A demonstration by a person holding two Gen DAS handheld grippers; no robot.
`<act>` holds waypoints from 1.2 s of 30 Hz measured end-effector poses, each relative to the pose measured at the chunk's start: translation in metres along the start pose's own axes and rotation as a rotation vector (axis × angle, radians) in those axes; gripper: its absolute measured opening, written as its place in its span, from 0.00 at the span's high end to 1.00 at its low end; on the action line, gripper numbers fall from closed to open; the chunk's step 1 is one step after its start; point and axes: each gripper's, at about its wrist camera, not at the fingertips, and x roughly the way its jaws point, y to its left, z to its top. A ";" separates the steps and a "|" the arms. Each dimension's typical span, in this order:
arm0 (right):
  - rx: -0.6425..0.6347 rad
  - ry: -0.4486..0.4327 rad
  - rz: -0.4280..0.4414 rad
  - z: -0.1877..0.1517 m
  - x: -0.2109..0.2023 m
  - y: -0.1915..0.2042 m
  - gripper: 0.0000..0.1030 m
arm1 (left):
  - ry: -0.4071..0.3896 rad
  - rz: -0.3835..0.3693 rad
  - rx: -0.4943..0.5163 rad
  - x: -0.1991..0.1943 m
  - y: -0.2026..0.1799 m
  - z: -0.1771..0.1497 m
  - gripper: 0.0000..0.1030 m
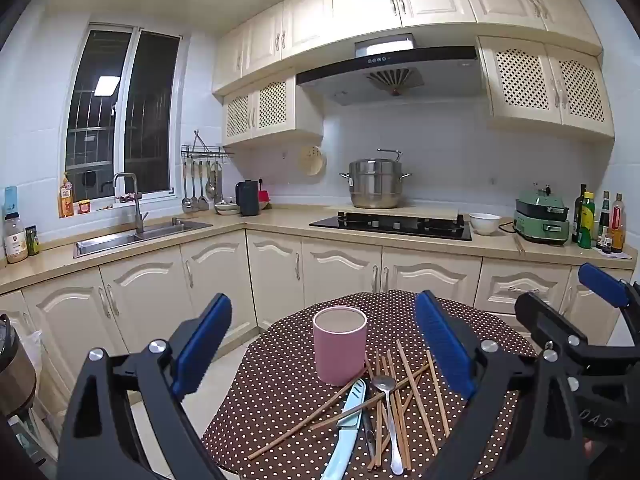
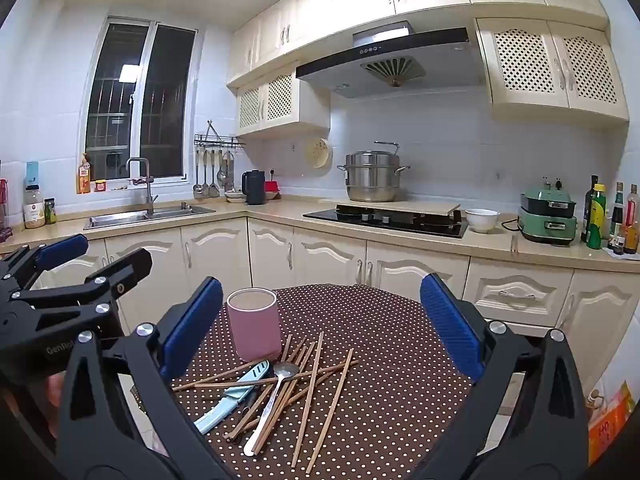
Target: Organize utensils
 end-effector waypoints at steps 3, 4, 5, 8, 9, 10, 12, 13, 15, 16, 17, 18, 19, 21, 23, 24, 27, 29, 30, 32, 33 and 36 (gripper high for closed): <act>0.000 -0.002 -0.003 0.000 0.001 -0.001 0.06 | -0.004 -0.002 -0.001 0.000 0.000 0.000 0.12; -0.006 -0.001 0.000 0.000 0.001 0.000 0.06 | -0.004 -0.001 -0.002 0.000 0.000 0.000 0.12; -0.005 0.001 0.001 0.000 0.001 0.000 0.06 | -0.006 -0.001 -0.002 0.000 0.000 0.000 0.12; -0.001 0.004 0.002 0.001 0.004 -0.001 0.06 | -0.004 0.002 0.001 0.001 -0.001 0.000 0.12; -0.001 0.004 0.001 0.001 0.004 -0.001 0.06 | -0.004 0.003 0.002 0.007 -0.001 0.002 0.12; -0.002 0.000 0.001 0.002 0.003 0.001 0.06 | -0.005 0.003 0.002 0.008 -0.002 0.003 0.12; -0.001 0.001 0.000 0.003 0.003 0.000 0.06 | -0.005 0.002 0.002 0.014 -0.006 0.002 0.12; -0.001 0.000 -0.001 0.003 0.003 0.000 0.06 | -0.004 0.001 0.001 0.015 -0.007 0.003 0.12; -0.001 0.003 0.001 -0.001 0.008 0.000 0.06 | -0.004 0.001 0.003 0.017 -0.009 0.002 0.12; 0.000 0.003 0.002 0.000 0.007 -0.003 0.06 | -0.003 0.001 0.002 0.016 -0.006 0.000 0.12; 0.000 0.004 0.002 -0.002 0.010 -0.002 0.06 | -0.001 0.001 0.000 0.015 -0.006 0.001 0.12; 0.001 0.007 0.002 -0.003 0.012 -0.001 0.06 | -0.001 0.001 0.000 0.016 -0.006 0.001 0.12; 0.002 0.009 0.003 -0.002 0.014 -0.002 0.06 | -0.001 -0.001 -0.001 0.015 -0.004 -0.001 0.12; 0.002 0.012 0.003 -0.003 0.016 -0.002 0.06 | 0.001 -0.001 -0.002 0.015 -0.001 -0.002 0.12; 0.005 0.013 0.004 -0.003 0.017 -0.004 0.06 | 0.003 -0.001 -0.002 0.017 -0.001 -0.003 0.12; 0.005 0.014 0.004 -0.003 0.017 -0.004 0.06 | 0.004 -0.001 -0.001 0.016 -0.001 -0.003 0.12; 0.006 0.019 0.005 -0.005 0.019 -0.005 0.06 | 0.008 0.000 0.001 0.018 -0.002 -0.005 0.12; 0.007 0.021 0.005 -0.005 0.019 -0.004 0.06 | 0.009 0.000 0.001 0.019 -0.001 -0.007 0.12; 0.007 0.023 0.005 -0.006 0.019 -0.004 0.06 | 0.011 0.000 0.001 0.019 -0.001 -0.007 0.12; 0.009 0.026 0.004 -0.005 0.019 -0.001 0.06 | 0.014 -0.001 0.001 0.020 -0.002 -0.007 0.12; 0.009 0.029 0.005 -0.004 0.020 -0.002 0.06 | 0.016 0.000 0.002 0.021 -0.001 -0.007 0.12; 0.012 0.036 0.007 -0.004 0.022 -0.002 0.06 | 0.020 0.000 0.004 0.023 -0.002 -0.007 0.12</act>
